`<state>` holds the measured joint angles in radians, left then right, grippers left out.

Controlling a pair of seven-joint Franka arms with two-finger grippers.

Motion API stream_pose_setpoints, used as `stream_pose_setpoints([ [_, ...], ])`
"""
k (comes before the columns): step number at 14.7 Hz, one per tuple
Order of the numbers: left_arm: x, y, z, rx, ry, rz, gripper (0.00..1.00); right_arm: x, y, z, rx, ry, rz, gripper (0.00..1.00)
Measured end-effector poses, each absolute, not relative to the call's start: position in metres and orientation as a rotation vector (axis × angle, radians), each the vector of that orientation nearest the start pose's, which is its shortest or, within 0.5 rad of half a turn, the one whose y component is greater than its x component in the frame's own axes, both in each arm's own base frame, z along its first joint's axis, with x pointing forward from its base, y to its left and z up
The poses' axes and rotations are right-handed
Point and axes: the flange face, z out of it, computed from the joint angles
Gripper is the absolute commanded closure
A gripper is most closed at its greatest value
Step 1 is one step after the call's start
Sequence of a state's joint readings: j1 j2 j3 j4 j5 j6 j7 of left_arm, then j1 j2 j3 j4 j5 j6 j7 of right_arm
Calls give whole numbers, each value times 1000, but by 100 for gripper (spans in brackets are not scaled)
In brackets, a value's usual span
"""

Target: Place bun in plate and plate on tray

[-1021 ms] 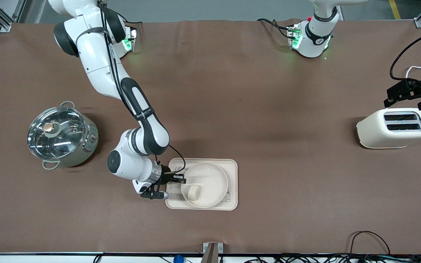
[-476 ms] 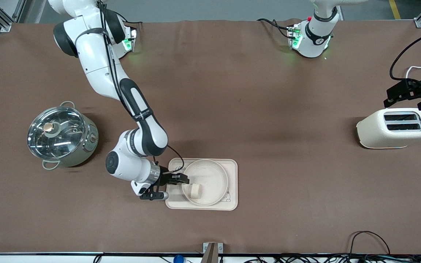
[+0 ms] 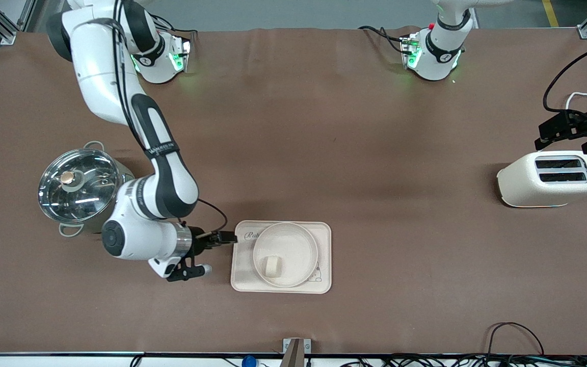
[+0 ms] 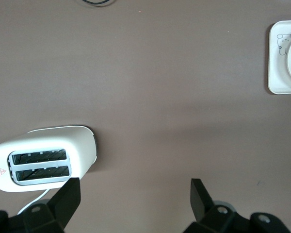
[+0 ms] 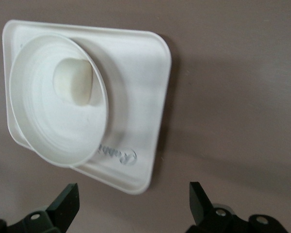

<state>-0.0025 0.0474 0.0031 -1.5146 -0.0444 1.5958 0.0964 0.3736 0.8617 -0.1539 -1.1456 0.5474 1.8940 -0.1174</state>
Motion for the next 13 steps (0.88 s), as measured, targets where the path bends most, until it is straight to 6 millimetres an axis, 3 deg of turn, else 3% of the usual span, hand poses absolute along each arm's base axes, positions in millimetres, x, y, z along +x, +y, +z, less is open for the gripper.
stream_pose_setpoints([
  [2, 572, -8, 626, -3180, 162, -49, 0, 713, 208, 325, -2790, -276, 255, 0],
  [5, 571, -21, 625, -3180, 197, -42, 0, 705, 142, 392, -2901, -248, 310, 0],
  [8, 570, -23, 626, -3180, 203, -45, 0, 682, 89, 455, -3062, -237, 289, 0],
  [13, 567, -45, 627, -3180, 235, -34, 0, 623, 28, 523, -3065, -156, 228, 0],
])
